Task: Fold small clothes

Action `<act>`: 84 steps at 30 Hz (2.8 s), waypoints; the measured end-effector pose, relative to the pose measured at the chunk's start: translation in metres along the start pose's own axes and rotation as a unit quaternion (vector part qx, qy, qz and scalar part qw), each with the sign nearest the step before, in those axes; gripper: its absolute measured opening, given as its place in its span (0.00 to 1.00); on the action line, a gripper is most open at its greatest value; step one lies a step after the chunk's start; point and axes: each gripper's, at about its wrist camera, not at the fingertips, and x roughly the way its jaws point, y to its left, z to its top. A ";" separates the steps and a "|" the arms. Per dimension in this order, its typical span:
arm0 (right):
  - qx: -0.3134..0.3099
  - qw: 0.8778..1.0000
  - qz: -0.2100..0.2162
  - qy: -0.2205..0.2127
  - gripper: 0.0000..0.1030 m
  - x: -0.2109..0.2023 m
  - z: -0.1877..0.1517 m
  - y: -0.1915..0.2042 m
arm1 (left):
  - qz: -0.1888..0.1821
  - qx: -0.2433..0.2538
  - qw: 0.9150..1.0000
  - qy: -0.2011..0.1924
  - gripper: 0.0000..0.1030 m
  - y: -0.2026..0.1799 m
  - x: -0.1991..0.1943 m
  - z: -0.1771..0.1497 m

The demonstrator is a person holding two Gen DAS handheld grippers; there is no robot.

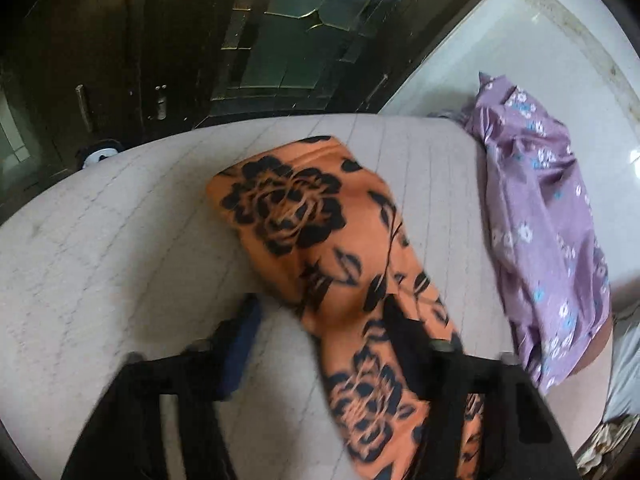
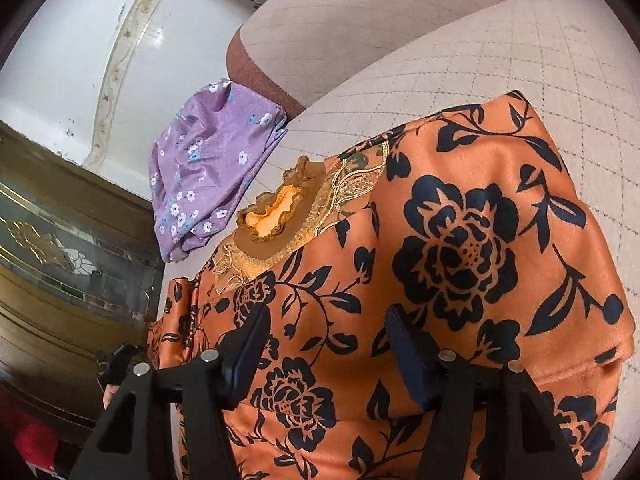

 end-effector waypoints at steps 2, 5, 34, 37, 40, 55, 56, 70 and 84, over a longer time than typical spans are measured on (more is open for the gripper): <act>-0.006 1.000 -0.002 -0.004 0.62 0.000 0.000 0.002 | 0.018 0.009 1.000 -0.012 0.28 -0.004 0.009 0.004; -0.015 1.000 -0.010 -0.009 0.62 0.000 0.000 0.004 | 0.024 0.016 0.999 -0.042 0.10 -0.006 0.010 0.001; 0.104 0.969 -0.041 -0.221 0.62 -0.150 0.040 -0.080 | -0.249 0.446 0.858 0.056 0.07 -0.316 -0.178 -0.324; 0.129 0.965 -0.032 -0.226 0.62 -0.158 0.041 -0.096 | -0.271 0.482 0.823 0.130 0.09 -0.336 -0.177 -0.380; 0.134 0.967 -0.026 -0.215 0.66 -0.155 0.042 -0.105 | -0.295 0.484 0.811 0.143 0.19 -0.334 -0.182 -0.387; -0.003 0.990 -0.115 -0.079 0.66 -0.052 0.030 -0.059 | -0.079 0.419 0.904 0.031 0.57 -0.171 -0.093 -0.284; 0.006 0.990 -0.120 -0.074 0.66 -0.044 0.030 -0.066 | -0.069 0.414 0.907 0.030 0.57 -0.163 -0.088 -0.281; -0.060 0.982 -0.144 -0.109 0.06 -0.073 0.003 -0.040 | -0.056 0.403 0.914 -0.010 0.57 -0.126 -0.068 -0.272; -0.043 0.959 -0.268 -0.078 0.15 -0.084 0.019 -0.058 | -0.036 0.408 0.911 -0.051 0.58 -0.128 -0.076 -0.275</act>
